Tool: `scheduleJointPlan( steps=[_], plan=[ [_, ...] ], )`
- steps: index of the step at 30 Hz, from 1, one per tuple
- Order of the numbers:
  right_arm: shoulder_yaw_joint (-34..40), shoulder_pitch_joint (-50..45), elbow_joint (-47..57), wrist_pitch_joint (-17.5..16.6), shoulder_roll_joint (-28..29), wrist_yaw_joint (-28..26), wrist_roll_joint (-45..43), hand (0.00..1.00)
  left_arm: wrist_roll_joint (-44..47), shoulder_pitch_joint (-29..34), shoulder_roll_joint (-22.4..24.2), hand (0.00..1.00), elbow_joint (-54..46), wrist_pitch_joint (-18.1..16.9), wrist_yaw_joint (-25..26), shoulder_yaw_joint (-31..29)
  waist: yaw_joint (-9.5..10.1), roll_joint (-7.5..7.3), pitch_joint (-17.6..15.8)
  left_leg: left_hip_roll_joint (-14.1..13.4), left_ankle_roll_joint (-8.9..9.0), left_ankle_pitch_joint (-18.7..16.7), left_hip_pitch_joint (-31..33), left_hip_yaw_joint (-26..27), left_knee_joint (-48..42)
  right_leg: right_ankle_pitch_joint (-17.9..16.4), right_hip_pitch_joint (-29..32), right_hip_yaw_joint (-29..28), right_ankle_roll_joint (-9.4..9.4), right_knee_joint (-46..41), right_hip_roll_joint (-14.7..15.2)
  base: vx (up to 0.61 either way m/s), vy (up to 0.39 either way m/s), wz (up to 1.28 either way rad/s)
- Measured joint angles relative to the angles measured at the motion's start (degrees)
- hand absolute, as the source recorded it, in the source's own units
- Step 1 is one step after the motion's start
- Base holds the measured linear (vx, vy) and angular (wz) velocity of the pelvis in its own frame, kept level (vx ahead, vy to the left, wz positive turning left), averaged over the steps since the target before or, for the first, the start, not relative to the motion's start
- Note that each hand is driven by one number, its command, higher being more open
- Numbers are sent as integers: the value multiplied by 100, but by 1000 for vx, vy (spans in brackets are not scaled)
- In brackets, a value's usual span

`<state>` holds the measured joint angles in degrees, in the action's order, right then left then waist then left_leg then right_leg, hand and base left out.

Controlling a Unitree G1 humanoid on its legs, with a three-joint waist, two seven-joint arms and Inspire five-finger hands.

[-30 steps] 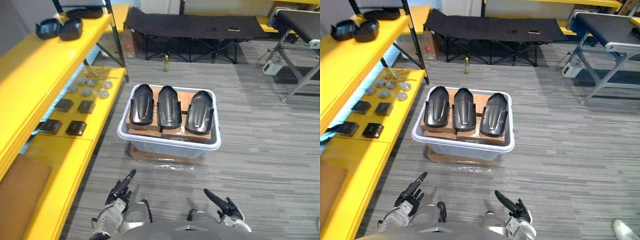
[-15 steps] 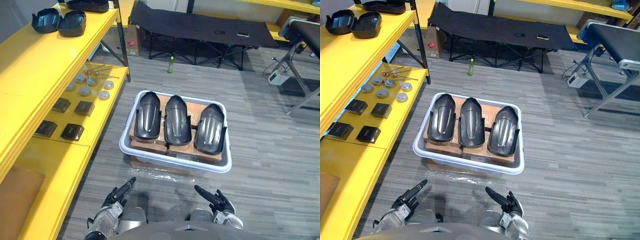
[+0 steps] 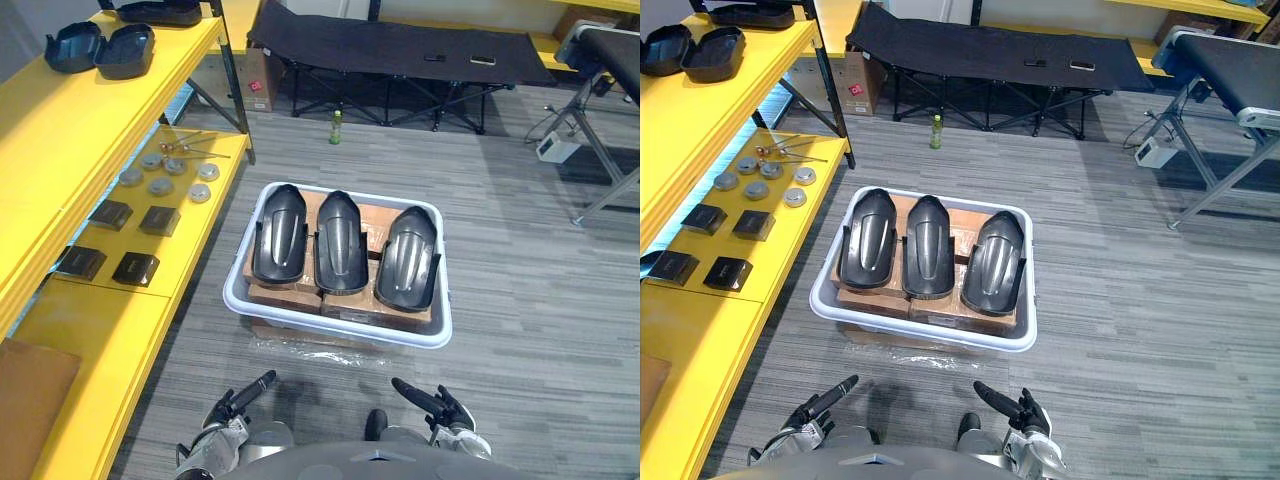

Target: Walk over and take three plastic housings, then place them on the shelf

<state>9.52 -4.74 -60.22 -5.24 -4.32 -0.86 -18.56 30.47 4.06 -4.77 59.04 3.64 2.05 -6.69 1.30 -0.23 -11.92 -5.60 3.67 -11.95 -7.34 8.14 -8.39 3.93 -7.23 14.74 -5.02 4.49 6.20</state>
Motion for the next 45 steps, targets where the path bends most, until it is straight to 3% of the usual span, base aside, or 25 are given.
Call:
scheduleJointPlan(
  steps=[8,13,20,25,32,34,39,42,45],
  plan=[
    [5,5,-82,-85,-15,-289,-25,100,-712,-185,-11,100,185,-11,-109,15,-27,-13,-6,108,-13,78,-215,373,283,87,120,-343,-53,4,68,-19,35,-22],
    [-353,-40,159,-425,-19,-379,38,100,-971,-350,-98,100,177,53,-231,195,-176,-126,-30,200,-36,66,-301,645,362,170,258,-623,-125,1,131,-19,26,-31],
    [-1014,-303,854,-369,-17,-751,4,100,-989,-467,-128,100,-59,255,-23,466,-162,-270,-5,191,-76,43,-87,533,167,169,302,-393,-128,1,165,-14,-10,9],
    [-1336,-594,1732,-36,-56,-734,10,100,-1148,-407,-178,100,-29,278,155,464,-155,-255,-6,113,-69,39,-99,474,45,163,180,-244,-122,0,117,-15,-42,9],
    [-1915,-1421,4097,966,-433,-768,-313,100,-1546,-326,-272,100,-8,289,143,637,-183,-313,24,92,-62,-42,1,445,-96,154,219,-239,-106,0,144,-56,-19,0],
    [-2098,-1723,5100,1239,-548,-788,-516,100,-1535,-211,-358,100,-20,265,139,638,-296,-406,94,92,-60,-48,2,440,-94,155,219,-238,-105,0,143,-51,-9,1],
    [-2293,-2052,6426,1303,-563,-778,-769,100,-1528,-119,-469,100,-4,150,112,641,-332,-497,162,96,-56,-52,-20,485,-60,169,227,-256,-96,0,144,-33,-5,-3],
    [-2314,-1997,6634,1331,-561,-465,-766,100,-1517,-72,-474,100,-4,70,96,640,-325,-488,235,95,-56,-52,-26,511,-50,175,228,-257,-96,0,140,0,0,0],
    [-2200,-1904,6697,1461,-561,274,-763,100,-1488,23,-470,100,-7,12,13,636,-326,-410,339,97,-56,-52,-84,562,-48,176,213,-329,-96,0,139,-2,-1,-11]
  ],
)
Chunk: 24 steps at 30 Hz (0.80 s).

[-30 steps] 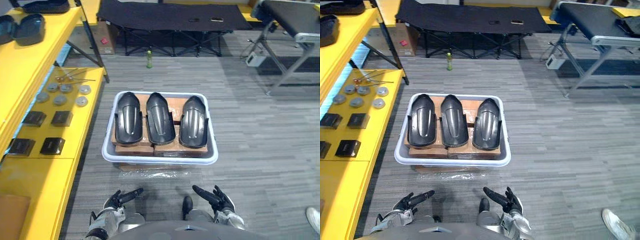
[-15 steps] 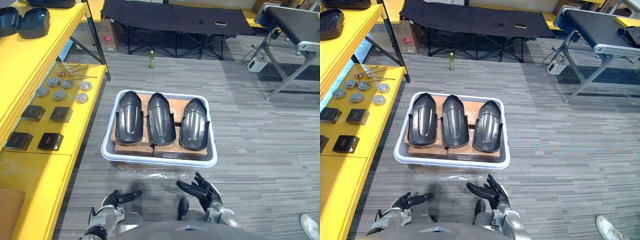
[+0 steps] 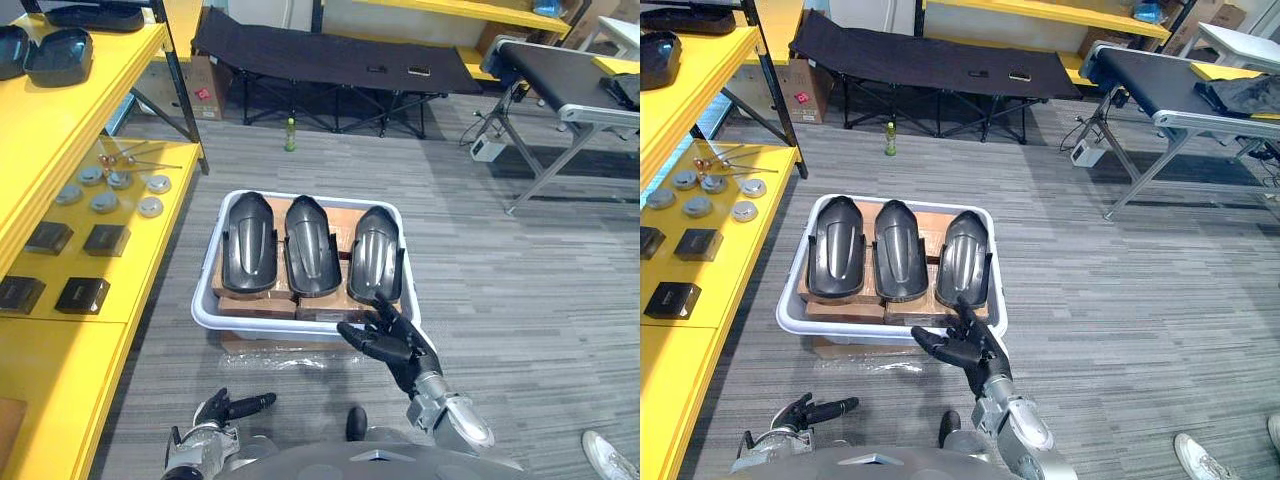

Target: Walk over and take three plastic housings, then place them on the shelf

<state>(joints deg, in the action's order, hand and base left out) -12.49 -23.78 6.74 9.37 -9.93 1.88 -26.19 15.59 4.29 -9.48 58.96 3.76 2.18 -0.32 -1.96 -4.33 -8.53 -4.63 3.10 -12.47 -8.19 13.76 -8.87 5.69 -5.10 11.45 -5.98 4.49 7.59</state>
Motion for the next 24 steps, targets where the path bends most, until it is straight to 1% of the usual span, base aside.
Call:
scheduleJointPlan(
  steps=[1,2,3,5,6,8,9,10,11,13,15,18,19,21,22,24],
  plan=[
    [58,12,0,21,0,250,12,100,-1,20,5,100,-1,-3,-31,1,-1,33,18,2,0,0,-19,23,2,0,-6,-30,0,0,0,-7,4,-17],
    [263,36,1,27,2,605,54,100,-2,39,13,100,-3,-4,-80,2,-6,60,39,5,0,0,-35,53,1,2,-10,-66,-3,0,-1,-11,3,-12],
    [363,42,2,23,2,744,68,100,-2,46,12,100,-5,-3,-103,1,-9,67,35,5,0,0,-33,59,1,4,-7,-68,-6,0,-1,-21,-4,-7],
    [964,74,41,-16,5,1213,77,100,-1,62,19,100,-39,3,-122,-7,-47,141,-27,0,3,-5,-20,61,1,16,17,-81,-6,-1,-37,-16,-14,-1],
    [1152,115,41,-19,4,1312,72,100,-1,80,17,100,-58,2,-121,-12,-61,157,-46,-6,4,-10,-19,61,0,17,20,-88,-5,-1,-44,-38,-29,-7],
    [1890,457,40,-30,-10,1636,72,100,-5,156,8,100,-143,-8,-127,-78,-86,198,-129,-68,23,-126,106,115,-88,53,175,-214,23,-20,-107,-71,-20,-22],
    [2056,587,38,-79,-28,1694,72,100,-13,172,3,100,-222,-9,-129,-82,-87,157,-195,-90,17,-169,211,149,-187,64,274,-255,35,-53,-118,-113,-26,-34],
    [2322,884,29,-237,-124,1793,55,100,-28,176,-3,100,-348,-20,-133,-143,-96,206,-317,-139,-1,-257,462,187,-427,109,461,-324,52,-88,-150,-84,-18,-28],
    [2427,1042,23,-312,-188,1841,49,100,-28,170,-3,100,-412,-34,-132,-190,-113,187,-415,-165,-7,-296,598,206,-551,144,560,-357,58,-104,-162,-137,-34,-30],
    [2736,1600,-53,-545,-425,2012,50,100,31,21,-53,100,-598,-151,-131,-288,-117,64,-831,-215,-23,-352,1051,220,-898,290,916,-424,99,-118,-179,-148,-34,-15],
    [2848,1997,-264,-620,-571,2092,48,100,162,-79,-76,100,-728,-160,-117,-300,-89,-14,-1089,-208,-34,-348,1234,206,-1013,369,1053,-450,118,-111,-179,-134,-34,-2],
    [2909,2513,-765,-626,-729,2105,43,100,256,-229,-51,100,-823,-147,-193,-301,41,-9,-1376,-195,-59,-359,1412,72,-1138,408,1136,-433,120,-104,-174,-91,-21,9],
    [2866,2680,-968,-622,-768,2084,44,100,255,-232,-52,100,-903,-143,-257,-300,60,11,-1416,-187,-65,-361,1547,9,-1199,412,1201,-385,122,-104,-171,-72,-21,21],
    [2862,2908,-1240,-622,-802,2023,47,100,266,-275,-49,100,-980,-151,-325,-301,146,29,-1524,-177,-77,-354,1602,-36,-1225,423,1229,-352,133,-99,-171,-36,-16,14],
    [2855,3157,-1603,-619,-892,1927,49,100,265,-337,-47,100,-999,-161,-375,-293,203,49,-1611,-156,-99,-341,1642,-122,-1247,424,1230,-319,134,-97,-167,-36,-15,13],
    [2776,3475,-2049,-620,-1109,1831,51,100,264,-383,-46,100,-995,-206,-401,-277,224,73,-1659,-113,-134,-319,1757,-257,-1292,424,1269,-242,133,-92,-138,-39,-7,21]
  ],
)
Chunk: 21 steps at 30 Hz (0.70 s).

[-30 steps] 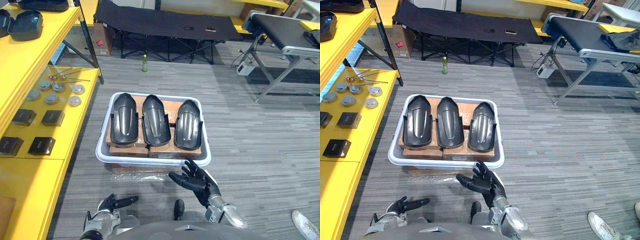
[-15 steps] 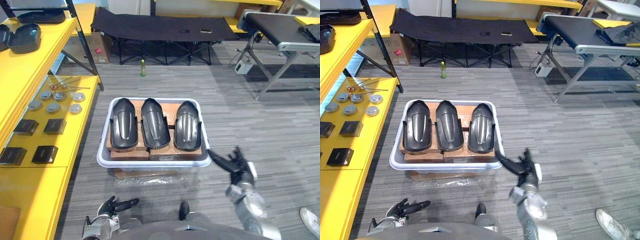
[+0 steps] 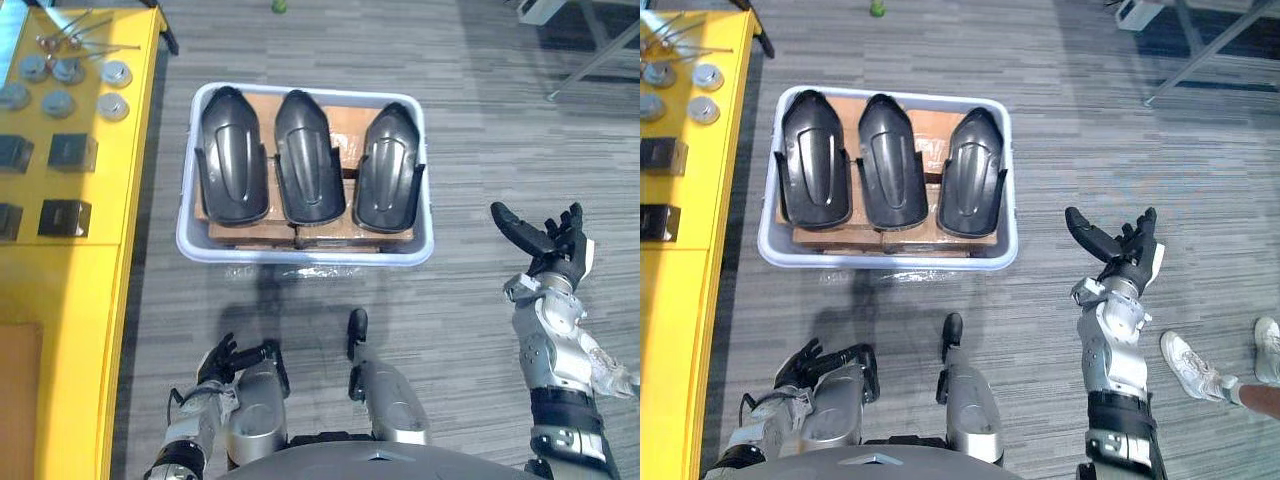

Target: Walk over and take three plastic housings, then place them on the shelf

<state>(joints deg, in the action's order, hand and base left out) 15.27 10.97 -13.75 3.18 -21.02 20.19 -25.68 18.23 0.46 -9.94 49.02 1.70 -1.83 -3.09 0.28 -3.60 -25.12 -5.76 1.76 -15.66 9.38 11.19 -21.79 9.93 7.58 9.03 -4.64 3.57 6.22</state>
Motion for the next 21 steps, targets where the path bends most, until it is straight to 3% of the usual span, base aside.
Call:
scheduleJointPlan(
  steps=[5,11,21],
  plan=[
    [-126,983,-1389,-15,-811,-368,8,100,75,-81,59,100,-7,-172,-16,45,113,164,-174,212,-96,150,243,-260,10,24,129,189,-34,0,184,-42,15,21],
    [-408,1719,-2338,37,-1257,-652,51,100,275,-92,49,100,57,-166,-27,52,197,348,-341,330,-148,226,337,-412,5,34,153,333,-50,-51,292,-36,10,16],
    [-702,2744,-2696,152,-2001,-891,67,100,571,-30,40,100,115,-194,-211,130,375,451,-419,417,-188,223,639,-684,-184,24,384,525,-46,-298,375,-74,9,10]
  ],
)
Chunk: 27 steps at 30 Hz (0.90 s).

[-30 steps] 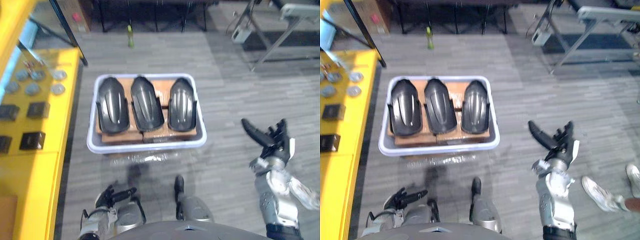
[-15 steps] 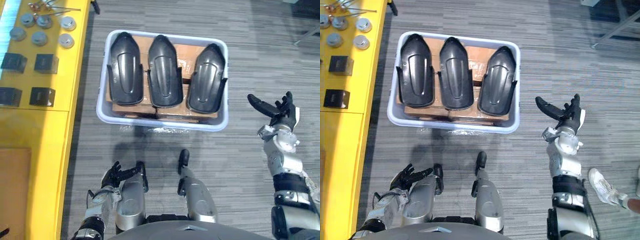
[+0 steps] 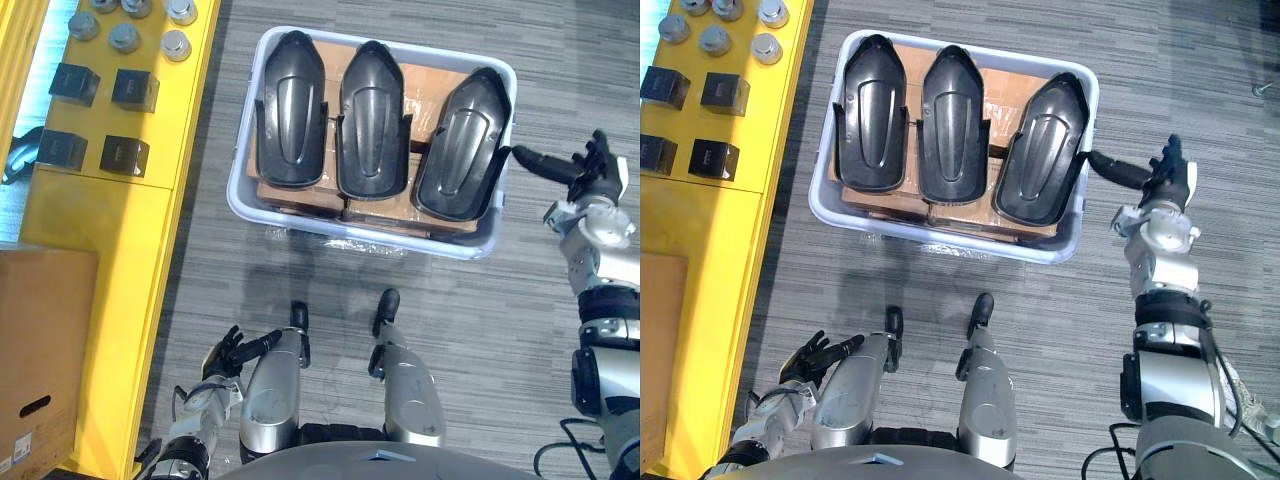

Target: Walk over and take three plastic housings, then place them on the shelf

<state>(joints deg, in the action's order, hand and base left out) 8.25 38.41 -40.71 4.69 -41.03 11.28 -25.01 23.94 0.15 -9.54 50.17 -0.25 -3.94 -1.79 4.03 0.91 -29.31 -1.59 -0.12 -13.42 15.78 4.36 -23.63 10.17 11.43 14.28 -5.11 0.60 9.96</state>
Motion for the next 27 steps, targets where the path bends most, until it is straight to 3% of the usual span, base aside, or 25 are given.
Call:
scheduleJointPlan(
  steps=[6,11,17,23,27],
  plan=[
    [-26,298,118,43,-126,26,6,100,-4,7,-1,100,-11,-100,-39,43,38,16,-10,-7,1,-1,11,-79,-50,-21,30,41,22,-154,6,-80,5,5],
    [-36,319,338,627,-326,-10,204,100,2,12,-2,100,-37,-97,-65,42,45,17,-10,-18,5,-2,80,-96,-136,-13,48,46,16,-161,5,-67,15,2],
    [-151,569,-33,904,-443,-247,423,100,25,27,5,100,-34,-94,-120,55,38,53,-12,-16,2,0,82,-91,-137,-10,54,44,13,-159,9,-6,4,0],
    [-717,1267,-935,1022,-661,-353,447,100,213,18,71,100,-24,-223,-201,197,80,288,-54,-14,-4,5,334,-157,-226,-11,262,105,13,-239,24,-28,20,4],
    [-1015,1505,-1281,1147,-916,-360,457,100,426,-43,156,100,-25,-381,-268,399,237,532,-76,-13,-26,19,606,-204,-385,-20,513,118,19,-382,57,-45,26,3]
  ],
)
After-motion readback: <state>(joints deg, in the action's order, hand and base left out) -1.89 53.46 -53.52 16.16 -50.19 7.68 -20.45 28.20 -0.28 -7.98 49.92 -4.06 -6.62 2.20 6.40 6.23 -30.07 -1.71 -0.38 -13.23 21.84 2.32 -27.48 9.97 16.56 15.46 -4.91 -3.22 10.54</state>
